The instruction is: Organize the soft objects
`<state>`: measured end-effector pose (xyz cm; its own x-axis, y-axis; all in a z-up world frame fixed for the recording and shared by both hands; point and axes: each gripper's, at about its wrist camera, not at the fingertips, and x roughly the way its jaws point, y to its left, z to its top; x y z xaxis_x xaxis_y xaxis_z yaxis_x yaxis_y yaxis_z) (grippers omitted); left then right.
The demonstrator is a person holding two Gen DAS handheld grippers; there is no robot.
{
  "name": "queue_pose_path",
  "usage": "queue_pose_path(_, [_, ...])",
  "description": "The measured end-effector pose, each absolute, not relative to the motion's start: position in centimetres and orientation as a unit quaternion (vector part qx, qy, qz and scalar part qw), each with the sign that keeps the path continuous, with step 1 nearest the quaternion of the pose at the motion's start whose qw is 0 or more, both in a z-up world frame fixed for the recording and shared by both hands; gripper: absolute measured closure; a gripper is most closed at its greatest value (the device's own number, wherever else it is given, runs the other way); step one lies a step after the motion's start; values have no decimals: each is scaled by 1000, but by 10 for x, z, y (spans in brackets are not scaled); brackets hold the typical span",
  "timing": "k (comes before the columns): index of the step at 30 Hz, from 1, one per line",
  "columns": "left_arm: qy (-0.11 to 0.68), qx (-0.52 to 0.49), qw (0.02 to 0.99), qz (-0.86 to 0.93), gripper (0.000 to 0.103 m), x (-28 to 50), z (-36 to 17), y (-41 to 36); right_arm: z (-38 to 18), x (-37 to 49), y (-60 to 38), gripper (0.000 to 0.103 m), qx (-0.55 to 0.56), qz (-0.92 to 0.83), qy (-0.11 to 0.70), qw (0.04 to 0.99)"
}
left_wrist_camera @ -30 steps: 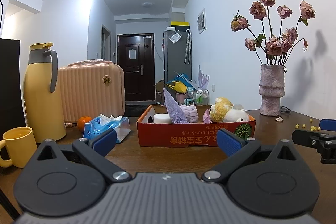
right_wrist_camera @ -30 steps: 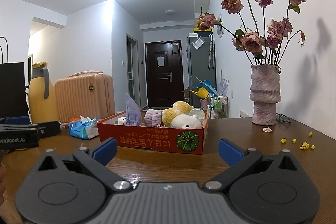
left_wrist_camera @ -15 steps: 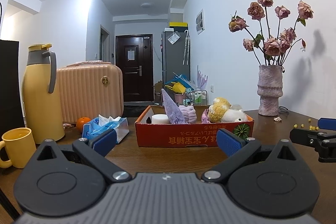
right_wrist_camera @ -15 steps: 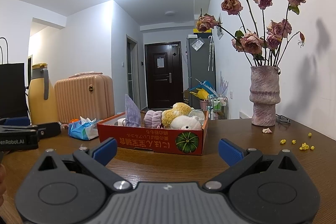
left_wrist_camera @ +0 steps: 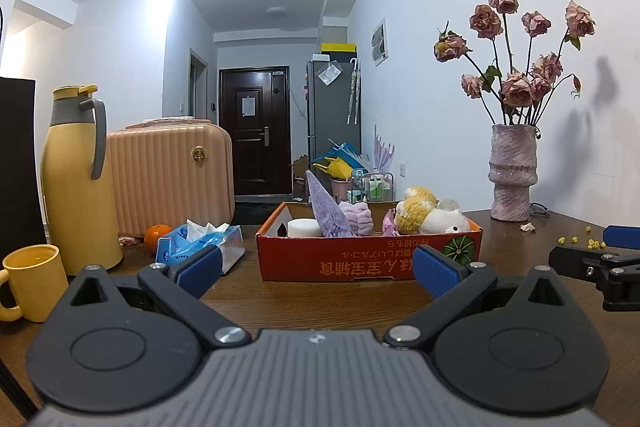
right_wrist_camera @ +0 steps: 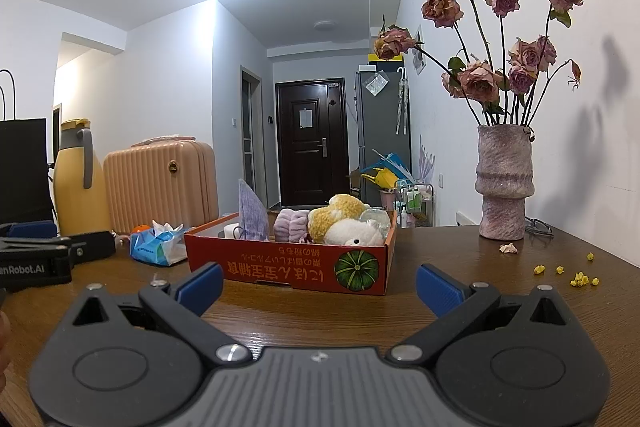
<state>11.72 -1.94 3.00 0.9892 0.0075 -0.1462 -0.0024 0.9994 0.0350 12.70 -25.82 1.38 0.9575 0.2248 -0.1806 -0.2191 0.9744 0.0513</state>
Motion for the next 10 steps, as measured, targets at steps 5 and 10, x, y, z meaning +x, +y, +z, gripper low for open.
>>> queue_pose_path(5, [73,18,997,0,0,117,30,-20,14,127,-258,0,14,112,94,989])
queue_pose_path(10, [78,12,997,-6,0,120,30,-18,12,130,-257,0,13,110,99,989])
